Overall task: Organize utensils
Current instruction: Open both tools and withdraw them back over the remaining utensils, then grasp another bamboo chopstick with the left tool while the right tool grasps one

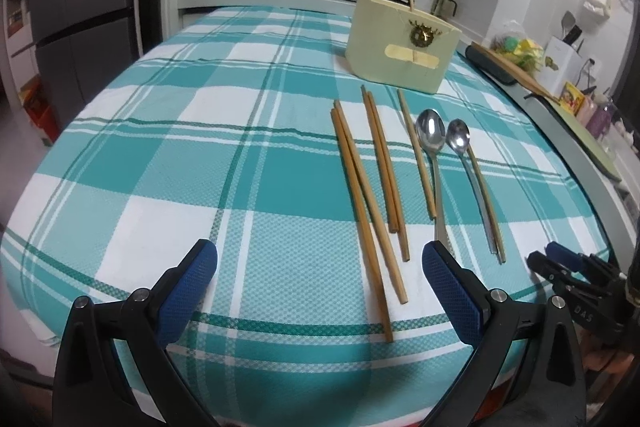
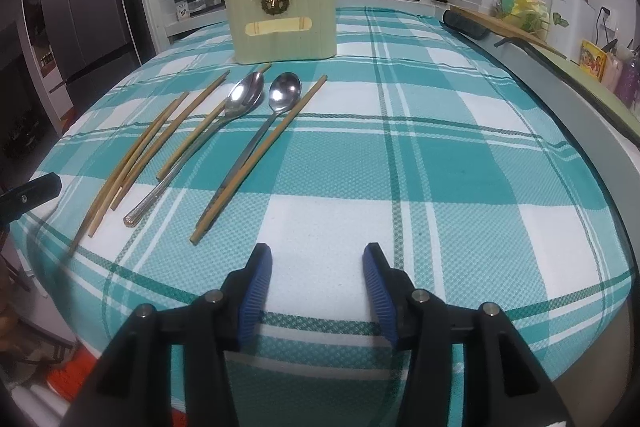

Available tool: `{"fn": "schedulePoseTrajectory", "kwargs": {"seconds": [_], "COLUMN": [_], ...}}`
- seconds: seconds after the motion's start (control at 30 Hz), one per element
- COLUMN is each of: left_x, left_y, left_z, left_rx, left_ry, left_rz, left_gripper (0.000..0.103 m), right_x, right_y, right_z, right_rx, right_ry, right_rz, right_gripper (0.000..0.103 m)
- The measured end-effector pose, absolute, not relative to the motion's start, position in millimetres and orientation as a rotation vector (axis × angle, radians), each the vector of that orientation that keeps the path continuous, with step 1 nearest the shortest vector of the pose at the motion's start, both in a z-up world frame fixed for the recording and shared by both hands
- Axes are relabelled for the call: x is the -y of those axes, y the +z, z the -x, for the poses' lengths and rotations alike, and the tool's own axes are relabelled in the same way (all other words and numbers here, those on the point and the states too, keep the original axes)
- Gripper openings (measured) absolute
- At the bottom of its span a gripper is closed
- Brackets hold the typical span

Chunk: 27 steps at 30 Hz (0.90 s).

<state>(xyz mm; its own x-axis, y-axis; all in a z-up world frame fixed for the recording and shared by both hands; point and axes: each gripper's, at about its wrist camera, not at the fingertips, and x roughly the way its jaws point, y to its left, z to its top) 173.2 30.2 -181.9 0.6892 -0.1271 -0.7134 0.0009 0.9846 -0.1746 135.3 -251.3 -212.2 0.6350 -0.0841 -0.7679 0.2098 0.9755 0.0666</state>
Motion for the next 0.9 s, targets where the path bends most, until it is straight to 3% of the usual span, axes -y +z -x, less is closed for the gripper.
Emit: {"fn": "schedulePoseTrajectory", "kwargs": {"seconds": [0.37,0.9], "left_x": [-27,-24], "left_y": [-187,-213], "left_z": [-226,-260], "left_rx": [-0.847,-0.955], "left_ry": [-0.037,0.029], "left_rz": [0.066,-0.005], "left_gripper": [0.102,0.103], "right_x": [246,258], "right_y": [-212,-208], "right_z": [-139,-151], "right_rx": [-0.869,-0.888], "right_ry": [-0.158,-0.134], "right_rz": [-0.13,-0.182], "right_gripper": [0.061,0.061]}}
